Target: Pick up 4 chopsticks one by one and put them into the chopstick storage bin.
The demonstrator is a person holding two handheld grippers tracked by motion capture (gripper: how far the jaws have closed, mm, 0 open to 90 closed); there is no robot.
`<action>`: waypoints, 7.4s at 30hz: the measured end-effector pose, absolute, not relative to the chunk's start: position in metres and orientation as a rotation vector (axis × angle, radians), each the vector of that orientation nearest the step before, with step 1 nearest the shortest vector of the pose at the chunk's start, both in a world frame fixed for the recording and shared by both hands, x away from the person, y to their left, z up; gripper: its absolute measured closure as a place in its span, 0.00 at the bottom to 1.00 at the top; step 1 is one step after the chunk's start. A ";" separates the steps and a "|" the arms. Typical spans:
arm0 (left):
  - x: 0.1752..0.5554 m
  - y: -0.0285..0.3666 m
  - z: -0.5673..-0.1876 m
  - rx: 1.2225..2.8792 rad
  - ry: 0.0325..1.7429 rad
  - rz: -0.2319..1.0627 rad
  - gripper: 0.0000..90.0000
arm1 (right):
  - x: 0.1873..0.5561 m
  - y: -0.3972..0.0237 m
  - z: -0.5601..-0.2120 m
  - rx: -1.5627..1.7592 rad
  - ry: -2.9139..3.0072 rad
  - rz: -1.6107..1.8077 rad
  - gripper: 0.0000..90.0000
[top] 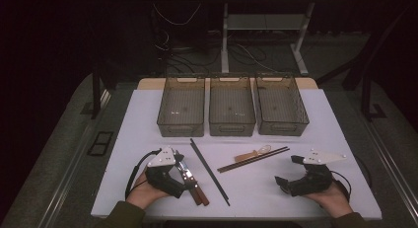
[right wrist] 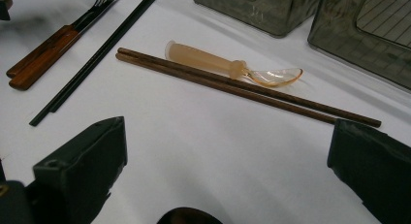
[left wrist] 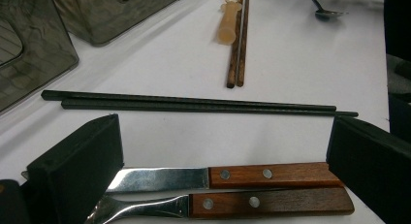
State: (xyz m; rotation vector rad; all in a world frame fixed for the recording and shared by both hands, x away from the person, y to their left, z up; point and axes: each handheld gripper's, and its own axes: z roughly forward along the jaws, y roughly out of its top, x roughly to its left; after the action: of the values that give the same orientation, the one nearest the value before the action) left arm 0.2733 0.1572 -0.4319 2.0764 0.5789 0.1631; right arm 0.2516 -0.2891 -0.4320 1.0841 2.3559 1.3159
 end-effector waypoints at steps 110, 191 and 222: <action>0.272 0.160 -0.433 2.072 0.592 0.151 0.00 | 0.338 -0.308 -0.443 1.279 2.441 0.873 1.00; 0.271 0.159 -0.434 2.082 0.582 0.145 0.00 | 0.283 -0.316 -0.438 1.182 2.563 0.827 1.00; 0.271 0.159 -0.434 2.079 0.580 0.147 0.00 | 0.284 -0.152 -0.426 0.522 2.880 1.058 0.90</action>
State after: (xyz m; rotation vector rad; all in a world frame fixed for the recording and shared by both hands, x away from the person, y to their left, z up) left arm 0.2710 0.1591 -0.4338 2.0790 0.5801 0.1472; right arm 0.2840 -0.1521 -0.4265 0.5223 2.8800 1.0580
